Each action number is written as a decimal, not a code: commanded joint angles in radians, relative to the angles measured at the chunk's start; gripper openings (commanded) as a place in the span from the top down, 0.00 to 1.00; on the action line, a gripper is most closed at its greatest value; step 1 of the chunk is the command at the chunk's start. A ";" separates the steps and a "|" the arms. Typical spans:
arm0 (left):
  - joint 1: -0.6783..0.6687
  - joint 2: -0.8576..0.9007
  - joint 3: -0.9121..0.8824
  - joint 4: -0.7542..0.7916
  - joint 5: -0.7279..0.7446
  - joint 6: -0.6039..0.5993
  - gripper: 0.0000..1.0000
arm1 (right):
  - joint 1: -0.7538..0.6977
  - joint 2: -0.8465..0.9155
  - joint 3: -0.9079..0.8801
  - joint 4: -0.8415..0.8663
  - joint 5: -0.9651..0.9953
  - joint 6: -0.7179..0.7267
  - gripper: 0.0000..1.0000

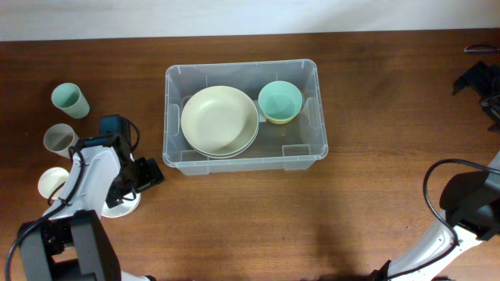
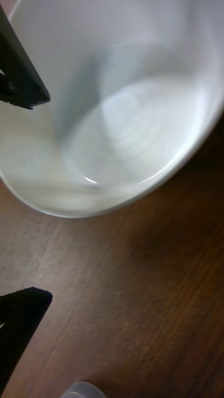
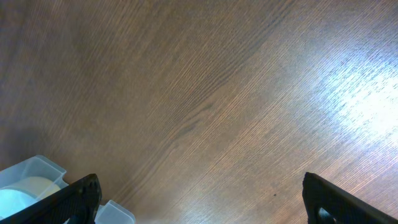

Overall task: Pack container
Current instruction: 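Move the left gripper to the white bowl and grasp its rim, then lift the white bowl and carry it right over the bin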

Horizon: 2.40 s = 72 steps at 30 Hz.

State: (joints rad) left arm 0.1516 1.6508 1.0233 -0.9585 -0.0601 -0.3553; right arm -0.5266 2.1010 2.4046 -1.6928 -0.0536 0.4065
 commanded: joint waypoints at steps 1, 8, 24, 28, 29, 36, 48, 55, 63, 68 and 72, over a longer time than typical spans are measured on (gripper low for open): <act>0.006 0.023 -0.015 0.021 -0.010 0.036 0.06 | 0.003 -0.004 0.000 -0.002 -0.002 -0.006 0.01; 0.006 0.024 -0.017 0.025 0.011 0.045 0.09 | 0.003 -0.004 0.000 -0.002 -0.002 -0.006 0.01; 0.006 0.024 -0.026 0.046 0.013 0.073 0.32 | 0.003 -0.004 0.000 -0.002 -0.002 -0.006 0.01; 0.006 0.024 -0.027 0.050 0.011 0.074 0.40 | 0.003 -0.004 0.000 -0.002 -0.002 -0.006 0.01; 0.006 0.024 -0.027 0.051 0.011 0.073 0.41 | 0.003 -0.004 0.000 -0.002 -0.002 -0.006 0.01; 0.006 0.029 -0.028 0.062 0.012 0.074 0.59 | 0.003 -0.004 0.000 -0.002 -0.002 -0.006 0.01; 0.006 0.034 -0.028 0.070 0.012 0.099 0.99 | 0.003 -0.004 0.000 -0.002 -0.002 -0.006 0.01; 0.007 0.034 -0.027 0.087 0.012 0.099 0.99 | 0.003 -0.004 0.000 -0.002 -0.002 -0.006 0.01; 0.007 0.034 0.074 0.084 0.011 0.100 0.99 | 0.003 -0.004 0.000 -0.002 -0.002 -0.006 0.01; 0.007 0.034 0.238 0.014 -0.026 0.112 0.99 | 0.003 -0.004 0.000 -0.002 -0.002 -0.006 0.01; 0.006 0.034 0.419 -0.053 -0.060 0.114 0.99 | 0.003 -0.004 0.000 -0.002 -0.002 -0.006 0.01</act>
State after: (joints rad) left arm 0.1532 1.6779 1.3163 -0.9848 -0.0830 -0.2569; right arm -0.5266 2.1010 2.4046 -1.6928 -0.0536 0.4068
